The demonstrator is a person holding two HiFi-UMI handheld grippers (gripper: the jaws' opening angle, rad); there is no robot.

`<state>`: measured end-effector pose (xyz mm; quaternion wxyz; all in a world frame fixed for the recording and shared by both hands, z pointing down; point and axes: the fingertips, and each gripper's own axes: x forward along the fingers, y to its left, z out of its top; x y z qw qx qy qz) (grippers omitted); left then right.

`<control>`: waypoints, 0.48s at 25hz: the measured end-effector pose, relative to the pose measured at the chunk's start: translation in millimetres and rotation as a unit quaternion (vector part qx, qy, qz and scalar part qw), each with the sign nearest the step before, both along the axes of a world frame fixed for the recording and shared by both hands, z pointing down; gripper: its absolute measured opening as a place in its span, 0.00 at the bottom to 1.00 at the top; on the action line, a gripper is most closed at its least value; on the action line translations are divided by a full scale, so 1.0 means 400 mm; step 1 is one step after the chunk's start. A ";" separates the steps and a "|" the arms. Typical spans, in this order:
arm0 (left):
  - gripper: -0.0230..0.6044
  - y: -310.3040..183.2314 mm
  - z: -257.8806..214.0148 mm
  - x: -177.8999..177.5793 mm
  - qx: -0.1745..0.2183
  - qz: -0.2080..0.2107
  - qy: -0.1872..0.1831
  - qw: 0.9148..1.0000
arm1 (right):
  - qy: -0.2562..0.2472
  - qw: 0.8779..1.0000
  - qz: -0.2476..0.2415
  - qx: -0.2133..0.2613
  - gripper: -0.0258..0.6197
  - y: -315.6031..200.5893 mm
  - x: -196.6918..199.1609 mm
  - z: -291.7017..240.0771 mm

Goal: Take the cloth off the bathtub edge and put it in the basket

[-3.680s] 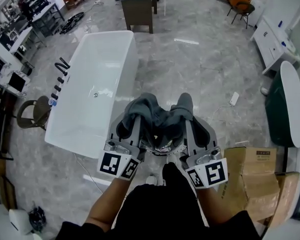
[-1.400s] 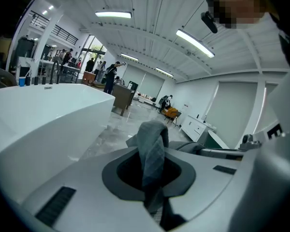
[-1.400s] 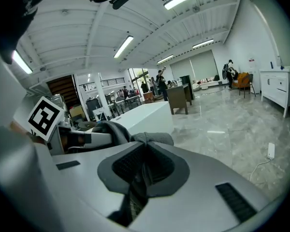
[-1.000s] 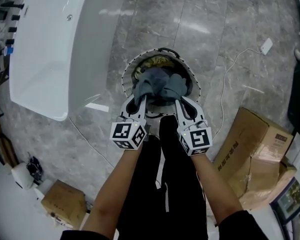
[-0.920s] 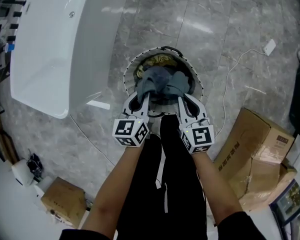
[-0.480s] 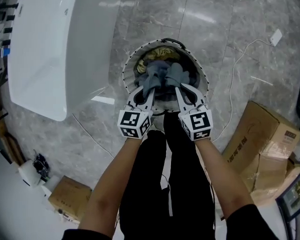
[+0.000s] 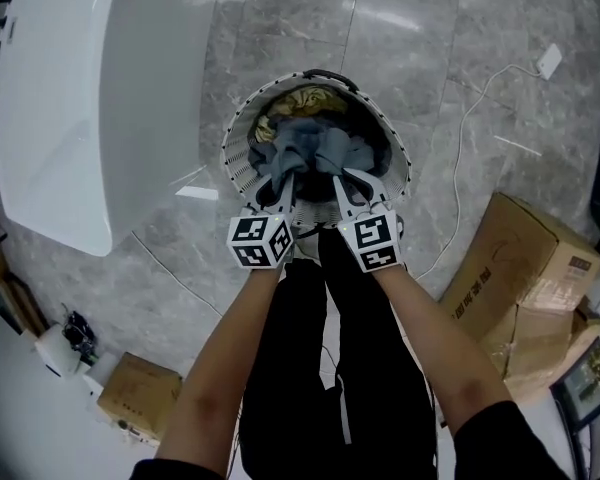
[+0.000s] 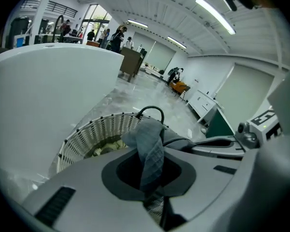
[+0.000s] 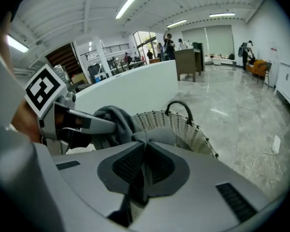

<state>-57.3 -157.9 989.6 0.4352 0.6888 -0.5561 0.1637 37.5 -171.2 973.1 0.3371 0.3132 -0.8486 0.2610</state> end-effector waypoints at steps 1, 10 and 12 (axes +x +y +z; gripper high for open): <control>0.11 -0.004 0.013 0.008 -0.001 0.009 -0.001 1.000 | 0.007 1.000 -0.020 0.001 0.10 0.001 -0.011 0.019; 0.11 -0.027 0.114 0.010 -0.031 -0.009 0.009 0.999 | 0.015 0.998 -0.041 -0.049 0.10 -0.011 -0.013 0.122; 0.11 -0.026 0.136 -0.003 -0.041 -0.016 0.009 0.999 | 0.015 0.997 -0.043 -0.057 0.10 -0.007 -0.007 0.137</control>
